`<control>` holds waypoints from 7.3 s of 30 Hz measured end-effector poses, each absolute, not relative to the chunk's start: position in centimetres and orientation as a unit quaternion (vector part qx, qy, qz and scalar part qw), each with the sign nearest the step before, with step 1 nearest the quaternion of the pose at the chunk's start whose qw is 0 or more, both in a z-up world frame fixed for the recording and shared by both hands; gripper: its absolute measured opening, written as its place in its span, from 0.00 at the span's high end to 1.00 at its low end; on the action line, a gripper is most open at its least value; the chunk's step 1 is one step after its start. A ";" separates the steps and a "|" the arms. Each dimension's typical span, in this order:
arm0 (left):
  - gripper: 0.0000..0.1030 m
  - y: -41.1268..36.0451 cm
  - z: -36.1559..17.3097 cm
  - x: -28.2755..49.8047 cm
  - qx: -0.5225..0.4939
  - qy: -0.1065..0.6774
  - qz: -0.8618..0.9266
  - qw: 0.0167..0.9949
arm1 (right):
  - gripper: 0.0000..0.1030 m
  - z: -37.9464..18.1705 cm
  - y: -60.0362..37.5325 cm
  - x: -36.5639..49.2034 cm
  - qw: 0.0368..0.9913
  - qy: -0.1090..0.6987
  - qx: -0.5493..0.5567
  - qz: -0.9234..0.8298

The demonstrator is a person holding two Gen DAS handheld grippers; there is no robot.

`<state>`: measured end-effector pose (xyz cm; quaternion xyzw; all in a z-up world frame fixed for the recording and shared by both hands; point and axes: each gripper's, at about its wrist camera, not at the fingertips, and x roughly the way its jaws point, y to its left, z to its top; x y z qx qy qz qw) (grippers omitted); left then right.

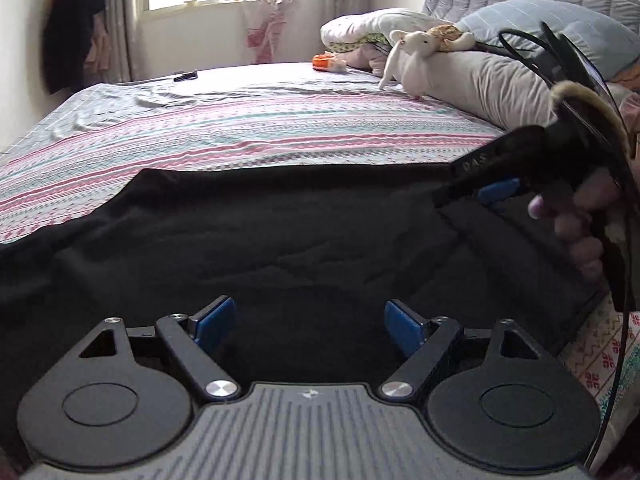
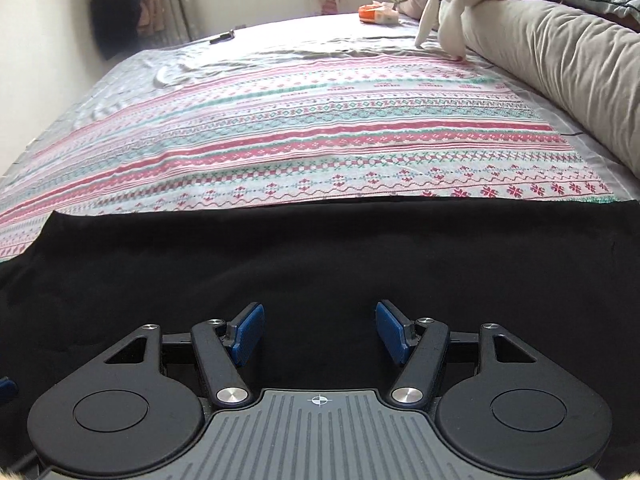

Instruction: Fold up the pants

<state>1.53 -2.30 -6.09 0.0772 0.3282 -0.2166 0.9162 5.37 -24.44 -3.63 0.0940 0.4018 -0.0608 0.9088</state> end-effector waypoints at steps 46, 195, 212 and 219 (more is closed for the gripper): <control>0.00 -6.3 -4.2 2.3 0.055 0.422 -0.201 0.882 | 0.21 -1.6 -41.3 -9.2 0.862 0.416 0.201 -0.210; 0.71 26.1 1.2 5.1 -0.123 0.394 0.121 0.903 | 0.25 -2.8 -10.0 1.9 0.854 0.480 -0.055 0.192; 0.69 27.2 2.2 4.4 -0.030 0.367 0.188 0.910 | 0.21 -2.6 -8.4 1.5 0.851 0.474 -0.076 0.213; 0.33 26.4 3.3 2.8 0.032 0.340 0.237 0.909 | 0.21 -2.1 -9.3 1.9 0.855 0.474 -0.068 0.201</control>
